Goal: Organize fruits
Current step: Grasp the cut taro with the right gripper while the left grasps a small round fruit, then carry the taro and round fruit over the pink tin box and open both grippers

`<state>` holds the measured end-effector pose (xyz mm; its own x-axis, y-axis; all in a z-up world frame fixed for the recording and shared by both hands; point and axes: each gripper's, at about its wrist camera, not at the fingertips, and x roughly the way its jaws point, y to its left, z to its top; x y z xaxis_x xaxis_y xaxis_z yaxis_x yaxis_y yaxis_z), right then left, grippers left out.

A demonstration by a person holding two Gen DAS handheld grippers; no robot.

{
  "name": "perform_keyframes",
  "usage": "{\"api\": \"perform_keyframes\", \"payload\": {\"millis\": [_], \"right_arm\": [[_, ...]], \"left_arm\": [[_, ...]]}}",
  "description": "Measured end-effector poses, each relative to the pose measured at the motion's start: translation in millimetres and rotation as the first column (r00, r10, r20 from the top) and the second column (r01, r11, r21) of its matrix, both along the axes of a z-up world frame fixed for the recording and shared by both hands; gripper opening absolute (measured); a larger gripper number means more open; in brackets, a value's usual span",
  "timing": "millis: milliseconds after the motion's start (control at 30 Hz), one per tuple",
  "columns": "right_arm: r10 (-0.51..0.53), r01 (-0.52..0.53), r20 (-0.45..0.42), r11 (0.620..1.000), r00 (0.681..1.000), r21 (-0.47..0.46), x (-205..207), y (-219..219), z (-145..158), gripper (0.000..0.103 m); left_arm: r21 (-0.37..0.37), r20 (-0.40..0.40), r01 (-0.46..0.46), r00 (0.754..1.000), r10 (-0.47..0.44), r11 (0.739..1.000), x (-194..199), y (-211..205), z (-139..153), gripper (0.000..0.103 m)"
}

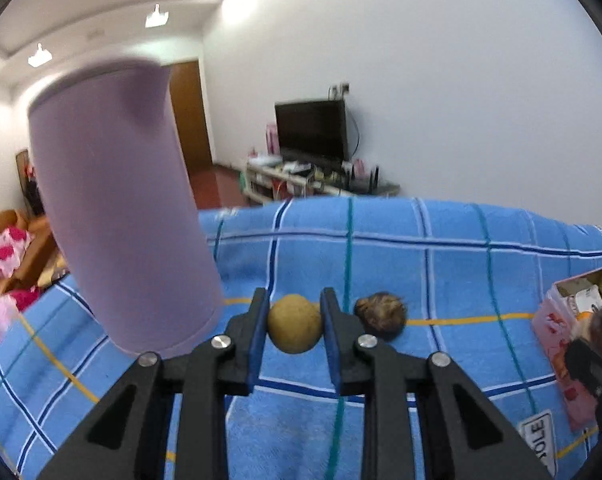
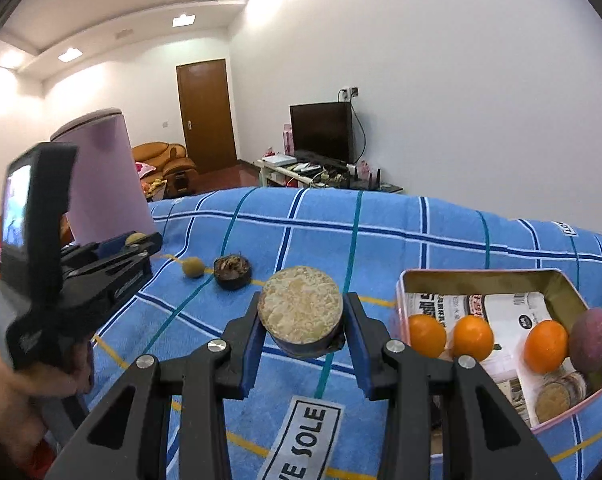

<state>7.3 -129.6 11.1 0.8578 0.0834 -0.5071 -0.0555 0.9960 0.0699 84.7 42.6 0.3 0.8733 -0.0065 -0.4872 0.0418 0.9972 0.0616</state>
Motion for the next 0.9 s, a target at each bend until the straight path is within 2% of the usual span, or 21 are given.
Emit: {"api": "perform_keyframes", "payload": {"millis": [100, 267, 400, 667, 900], "right_arm": [[-0.008, 0.008, 0.012, 1.0, 1.0, -0.001, -1, -3, 3, 0.04], [-0.008, 0.008, -0.008, 1.0, 1.0, 0.0, 0, -4, 0, 0.04], [0.004, -0.004, -0.006, 1.0, 1.0, 0.003, -2, 0, 0, 0.04], [0.021, -0.019, 0.027, 0.998, 0.999, -0.057, -18, 7, 1, 0.04], [0.016, -0.016, 0.016, 0.999, 1.0, -0.039, -19, 2, -1, 0.04]], "left_arm": [[-0.029, -0.004, 0.007, 1.0, -0.007, 1.0, -6, -2, 4, 0.028], [-0.003, -0.047, -0.003, 0.999, 0.003, 1.0, -18, -23, -3, 0.028], [0.0, -0.035, -0.016, 0.999, 0.016, 1.0, -31, -30, -2, 0.028], [0.003, -0.012, -0.038, 0.999, 0.038, 0.999, -49, -33, 0, 0.028], [0.008, -0.015, -0.027, 1.0, 0.027, 1.0, -54, -39, 0, 0.028]]}}
